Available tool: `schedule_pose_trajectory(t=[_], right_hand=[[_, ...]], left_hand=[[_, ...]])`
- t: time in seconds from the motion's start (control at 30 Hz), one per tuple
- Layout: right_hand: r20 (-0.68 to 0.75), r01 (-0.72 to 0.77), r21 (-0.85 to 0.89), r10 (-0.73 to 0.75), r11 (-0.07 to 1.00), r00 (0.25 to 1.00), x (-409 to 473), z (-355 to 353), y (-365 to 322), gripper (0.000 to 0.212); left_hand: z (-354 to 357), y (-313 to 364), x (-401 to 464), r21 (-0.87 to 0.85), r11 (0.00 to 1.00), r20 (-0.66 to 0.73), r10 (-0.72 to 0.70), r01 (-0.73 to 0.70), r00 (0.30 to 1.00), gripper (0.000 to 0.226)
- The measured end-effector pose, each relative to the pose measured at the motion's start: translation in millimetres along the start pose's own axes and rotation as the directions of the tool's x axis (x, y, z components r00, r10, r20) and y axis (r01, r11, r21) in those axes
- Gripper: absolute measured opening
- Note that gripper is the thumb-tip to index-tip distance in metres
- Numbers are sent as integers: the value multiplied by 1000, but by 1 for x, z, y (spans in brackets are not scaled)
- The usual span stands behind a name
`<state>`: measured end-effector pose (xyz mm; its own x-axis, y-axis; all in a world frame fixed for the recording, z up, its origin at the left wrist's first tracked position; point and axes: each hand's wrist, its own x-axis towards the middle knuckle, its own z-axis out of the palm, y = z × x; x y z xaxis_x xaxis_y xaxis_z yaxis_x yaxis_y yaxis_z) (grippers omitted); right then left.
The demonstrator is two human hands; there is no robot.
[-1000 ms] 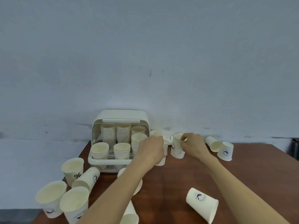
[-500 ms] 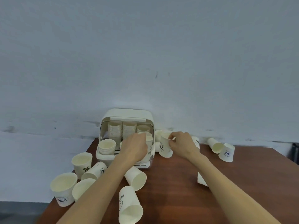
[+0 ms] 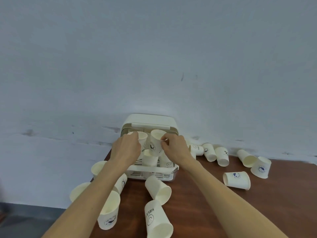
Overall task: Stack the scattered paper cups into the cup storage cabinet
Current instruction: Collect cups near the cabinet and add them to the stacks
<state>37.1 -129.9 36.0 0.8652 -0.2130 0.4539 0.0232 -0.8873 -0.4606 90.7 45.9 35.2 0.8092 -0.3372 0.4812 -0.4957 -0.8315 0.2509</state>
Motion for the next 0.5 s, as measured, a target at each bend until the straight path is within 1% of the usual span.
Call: schedule_pose_trajectory(t=[0.07, 0.2, 0.37, 0.5], right_hand=[[-8, -6, -2, 6, 1000, 1000, 10, 15, -5, 21], [49, -9, -121, 15, 993, 999, 20, 40, -6, 25], [162, 5, -221, 31, 975, 986, 16, 58, 5, 29], [189, -1, -252, 51, 968, 981, 13, 65, 10, 29]], left_hand=[[2, -11, 2, -4, 1000, -42, -21, 21, 999, 9], [9, -29, 9, -22, 998, -97, -55, 53, 994, 10], [24, -44, 12, -39, 997, -102, -67, 63, 993, 13], [35, -51, 12, -40, 998, -104, -46, 42, 994, 14]])
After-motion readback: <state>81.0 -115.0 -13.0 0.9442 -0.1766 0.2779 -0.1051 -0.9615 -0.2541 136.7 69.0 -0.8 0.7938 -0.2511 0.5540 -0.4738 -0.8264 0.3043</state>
